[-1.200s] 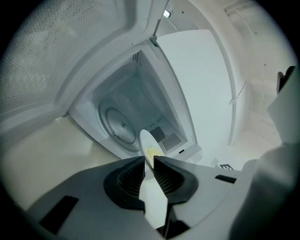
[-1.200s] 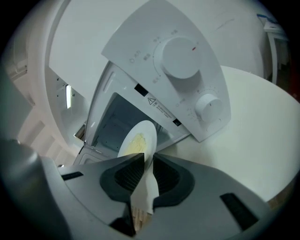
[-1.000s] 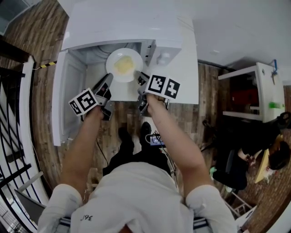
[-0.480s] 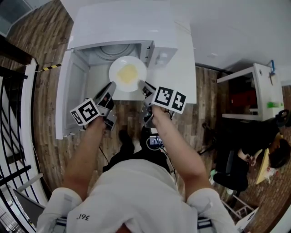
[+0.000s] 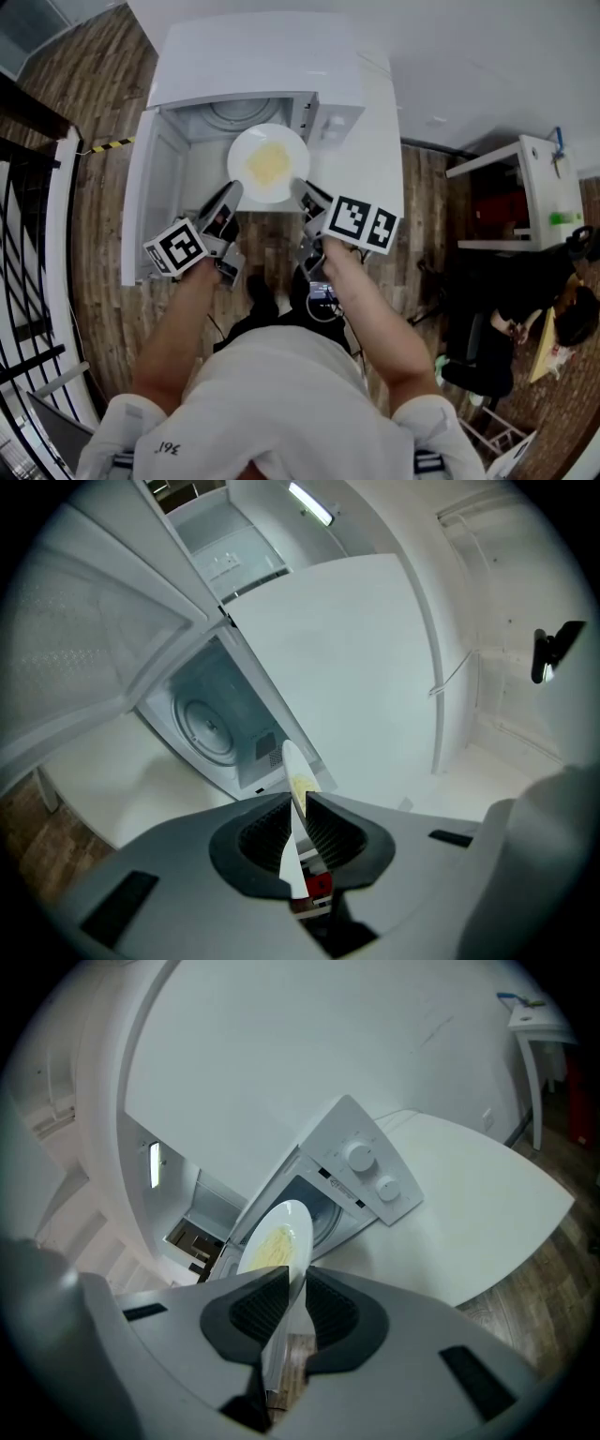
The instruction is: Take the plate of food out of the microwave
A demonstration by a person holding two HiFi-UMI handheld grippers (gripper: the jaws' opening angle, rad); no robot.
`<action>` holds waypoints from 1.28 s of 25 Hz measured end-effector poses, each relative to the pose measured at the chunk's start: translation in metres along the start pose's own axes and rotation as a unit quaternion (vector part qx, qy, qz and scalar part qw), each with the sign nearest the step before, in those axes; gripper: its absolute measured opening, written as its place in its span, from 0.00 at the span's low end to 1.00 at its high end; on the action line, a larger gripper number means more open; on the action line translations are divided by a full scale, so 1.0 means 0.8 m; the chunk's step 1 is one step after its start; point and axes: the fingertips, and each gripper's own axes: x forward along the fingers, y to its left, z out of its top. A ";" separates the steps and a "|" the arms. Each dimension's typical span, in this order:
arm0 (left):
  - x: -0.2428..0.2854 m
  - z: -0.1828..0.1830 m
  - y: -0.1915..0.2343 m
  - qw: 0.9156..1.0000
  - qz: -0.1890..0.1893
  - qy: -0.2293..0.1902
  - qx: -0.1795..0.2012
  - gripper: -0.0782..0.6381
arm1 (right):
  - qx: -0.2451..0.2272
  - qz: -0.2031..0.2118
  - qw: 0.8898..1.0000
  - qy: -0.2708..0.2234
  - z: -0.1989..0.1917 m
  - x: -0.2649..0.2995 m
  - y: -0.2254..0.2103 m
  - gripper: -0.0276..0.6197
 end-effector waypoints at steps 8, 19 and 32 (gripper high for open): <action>-0.022 0.004 -0.035 1.000 0.004 0.000 0.004 0.18 | -0.006 0.015 1.000 -0.004 0.005 -0.029 0.029 0.14; -0.024 0.018 -0.058 1.000 -0.013 -0.009 0.001 0.18 | -0.024 0.025 0.999 -0.020 0.025 -0.043 0.054 0.13; 0.042 0.108 -0.102 0.997 -0.049 -0.027 0.056 0.18 | -0.050 0.044 0.996 -0.057 0.127 -0.017 0.099 0.13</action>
